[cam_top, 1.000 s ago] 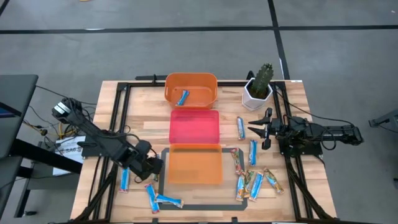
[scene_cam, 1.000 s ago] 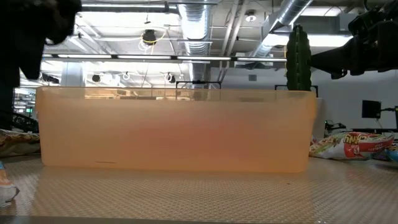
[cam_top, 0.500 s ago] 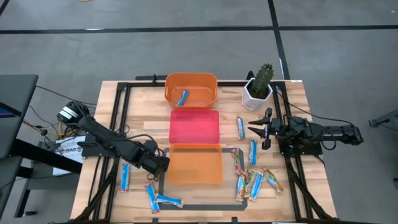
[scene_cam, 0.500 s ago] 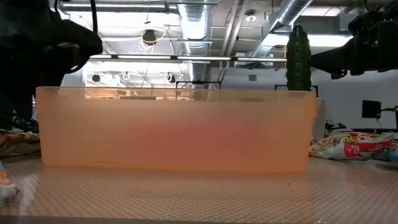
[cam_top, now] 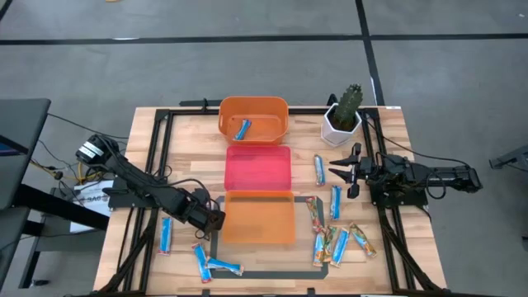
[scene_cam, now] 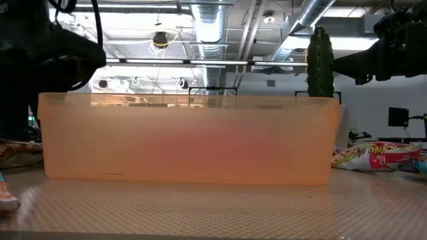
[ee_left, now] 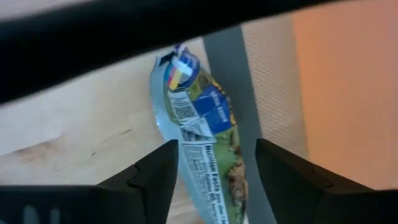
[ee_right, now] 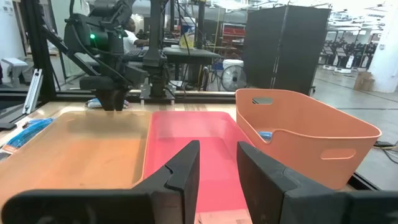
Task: Pick and place Granola Bars by type
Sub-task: Put the blue granola bar into the top orange bin
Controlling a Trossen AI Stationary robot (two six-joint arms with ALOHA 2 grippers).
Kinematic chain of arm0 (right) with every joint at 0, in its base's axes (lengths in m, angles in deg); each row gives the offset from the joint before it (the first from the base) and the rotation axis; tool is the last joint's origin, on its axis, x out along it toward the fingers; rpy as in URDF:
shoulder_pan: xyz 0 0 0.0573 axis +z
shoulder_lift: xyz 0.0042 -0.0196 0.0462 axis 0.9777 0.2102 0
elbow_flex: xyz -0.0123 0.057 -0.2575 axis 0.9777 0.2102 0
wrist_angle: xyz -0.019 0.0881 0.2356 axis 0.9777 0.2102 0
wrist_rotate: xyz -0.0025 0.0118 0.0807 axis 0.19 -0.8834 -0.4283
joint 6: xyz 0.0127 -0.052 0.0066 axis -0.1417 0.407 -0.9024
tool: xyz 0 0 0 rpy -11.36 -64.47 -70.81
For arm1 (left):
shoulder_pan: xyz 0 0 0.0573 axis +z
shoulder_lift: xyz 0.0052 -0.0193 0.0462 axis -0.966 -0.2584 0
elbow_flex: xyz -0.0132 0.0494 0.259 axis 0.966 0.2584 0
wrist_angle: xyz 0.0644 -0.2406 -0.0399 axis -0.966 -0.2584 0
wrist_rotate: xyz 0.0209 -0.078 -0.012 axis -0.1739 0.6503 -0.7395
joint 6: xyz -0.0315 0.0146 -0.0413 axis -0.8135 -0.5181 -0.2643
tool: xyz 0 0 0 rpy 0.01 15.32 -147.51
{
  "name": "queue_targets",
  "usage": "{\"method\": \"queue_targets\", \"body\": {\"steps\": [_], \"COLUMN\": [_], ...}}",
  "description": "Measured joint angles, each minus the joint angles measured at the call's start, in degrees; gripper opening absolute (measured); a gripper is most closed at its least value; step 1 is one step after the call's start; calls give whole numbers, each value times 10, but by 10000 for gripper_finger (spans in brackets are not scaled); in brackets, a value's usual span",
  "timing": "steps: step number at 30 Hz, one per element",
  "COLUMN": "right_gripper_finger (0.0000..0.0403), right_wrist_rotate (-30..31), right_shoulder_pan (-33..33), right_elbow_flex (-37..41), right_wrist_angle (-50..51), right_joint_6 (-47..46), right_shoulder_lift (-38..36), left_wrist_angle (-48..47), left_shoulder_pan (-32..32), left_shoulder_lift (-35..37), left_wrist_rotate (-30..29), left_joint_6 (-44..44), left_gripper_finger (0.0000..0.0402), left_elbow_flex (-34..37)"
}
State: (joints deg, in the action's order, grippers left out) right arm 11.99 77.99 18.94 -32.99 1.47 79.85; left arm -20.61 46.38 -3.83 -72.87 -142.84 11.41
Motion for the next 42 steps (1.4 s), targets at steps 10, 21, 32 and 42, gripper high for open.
{"method": "queue_targets", "body": {"steps": [10, 21, 32, 42], "right_gripper_finger": [102, 102, 102, 102], "right_wrist_rotate": [0, 0, 0, 0], "right_shoulder_pan": [0, 0, 0, 0], "right_elbow_flex": [0, 0, 0, 0], "right_wrist_angle": [0, 0, 0, 0], "right_joint_6": [0, 0, 0, 0], "right_shoulder_lift": [0, 0, 0, 0], "left_wrist_angle": [33, 84, 74, 66], "left_shoulder_pan": [0, 0, 0, 0], "left_shoulder_lift": [0, 0, 2, 1], "left_wrist_rotate": [12, 11, -1, -3], "left_joint_6": [-2, -8, 7, 31], "left_gripper_finger": [248, 250, 225, 123], "left_elbow_flex": [25, 66, 72, 73]}}
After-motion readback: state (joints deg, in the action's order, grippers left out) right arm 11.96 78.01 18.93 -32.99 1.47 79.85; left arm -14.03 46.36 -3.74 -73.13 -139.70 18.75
